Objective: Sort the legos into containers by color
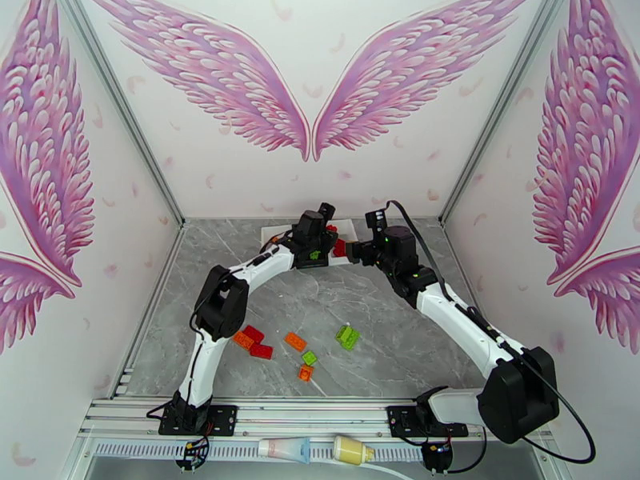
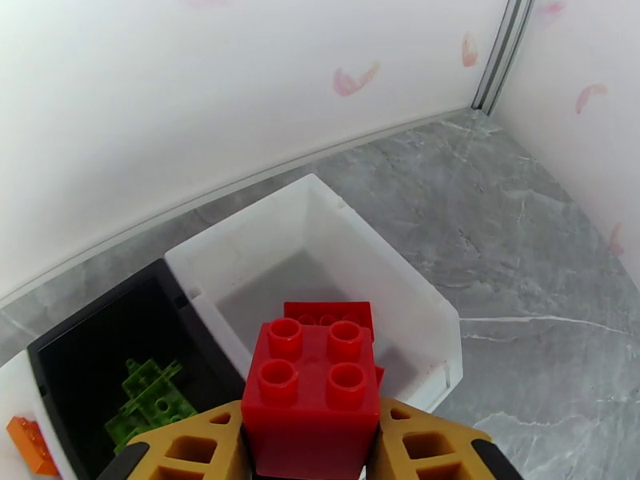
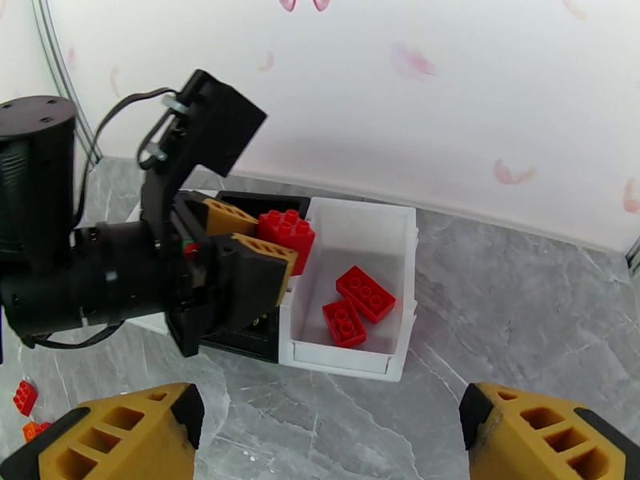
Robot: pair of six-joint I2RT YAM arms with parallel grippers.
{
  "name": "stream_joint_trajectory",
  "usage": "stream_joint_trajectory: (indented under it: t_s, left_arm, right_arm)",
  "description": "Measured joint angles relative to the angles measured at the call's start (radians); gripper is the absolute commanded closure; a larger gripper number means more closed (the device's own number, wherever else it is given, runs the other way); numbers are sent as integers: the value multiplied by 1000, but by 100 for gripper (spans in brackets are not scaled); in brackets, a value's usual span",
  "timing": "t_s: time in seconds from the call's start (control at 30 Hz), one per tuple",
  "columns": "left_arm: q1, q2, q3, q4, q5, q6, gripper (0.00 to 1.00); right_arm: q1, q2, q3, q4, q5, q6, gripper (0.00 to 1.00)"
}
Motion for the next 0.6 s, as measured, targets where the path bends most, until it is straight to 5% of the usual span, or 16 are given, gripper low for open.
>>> stream_joint_trajectory:
  t_s: [0.3, 0.6]
  left_arm:
    - [15, 212, 335, -195, 43, -14, 55]
    - [25, 201, 303, -215, 62, -8, 25]
  right_arm:
    - [0, 0, -3, -7, -2, 0, 10]
    - [0, 0, -3, -31, -22, 0, 10]
